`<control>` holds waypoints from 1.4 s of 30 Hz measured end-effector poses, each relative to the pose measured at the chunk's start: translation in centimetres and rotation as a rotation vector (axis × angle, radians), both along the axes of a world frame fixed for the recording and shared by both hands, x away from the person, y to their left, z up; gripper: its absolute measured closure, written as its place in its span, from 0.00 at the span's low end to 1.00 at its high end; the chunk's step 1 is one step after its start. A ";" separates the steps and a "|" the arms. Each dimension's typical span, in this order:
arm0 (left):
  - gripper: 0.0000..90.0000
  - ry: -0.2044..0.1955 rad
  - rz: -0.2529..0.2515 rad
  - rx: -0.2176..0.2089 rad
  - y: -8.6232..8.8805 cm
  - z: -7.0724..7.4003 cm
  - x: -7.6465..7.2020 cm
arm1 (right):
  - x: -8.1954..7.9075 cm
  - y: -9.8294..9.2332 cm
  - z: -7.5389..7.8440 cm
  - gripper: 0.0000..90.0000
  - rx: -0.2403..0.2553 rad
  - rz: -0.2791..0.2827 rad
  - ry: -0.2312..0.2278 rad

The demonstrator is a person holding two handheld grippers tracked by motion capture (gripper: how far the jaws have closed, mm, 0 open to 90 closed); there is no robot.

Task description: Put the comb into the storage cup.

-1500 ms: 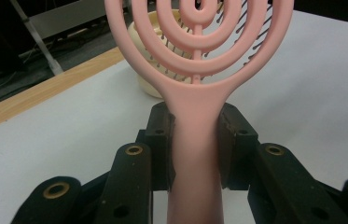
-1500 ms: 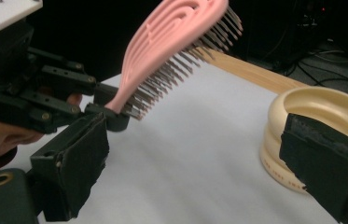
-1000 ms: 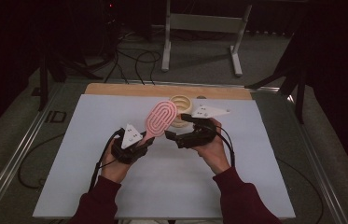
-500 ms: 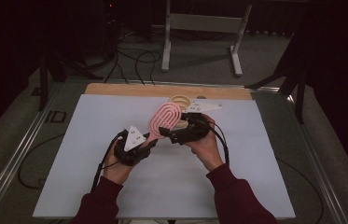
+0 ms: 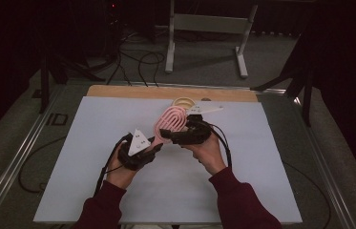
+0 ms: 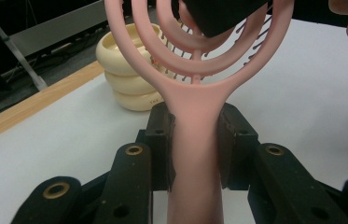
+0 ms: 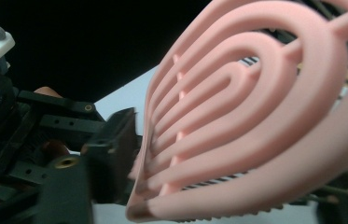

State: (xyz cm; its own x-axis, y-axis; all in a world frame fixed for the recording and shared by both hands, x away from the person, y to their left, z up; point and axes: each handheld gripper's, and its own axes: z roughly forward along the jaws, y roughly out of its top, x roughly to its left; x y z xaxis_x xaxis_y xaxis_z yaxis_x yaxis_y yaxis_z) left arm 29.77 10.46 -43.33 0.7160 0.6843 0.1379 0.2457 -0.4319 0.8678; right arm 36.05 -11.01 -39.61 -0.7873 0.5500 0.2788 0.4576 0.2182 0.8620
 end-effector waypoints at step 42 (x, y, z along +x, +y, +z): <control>0.65 0.003 0.021 0.013 0.2 -0.4 0.3 | -0.5 1.0 -0.1 0.70 0.074 0.054 0.097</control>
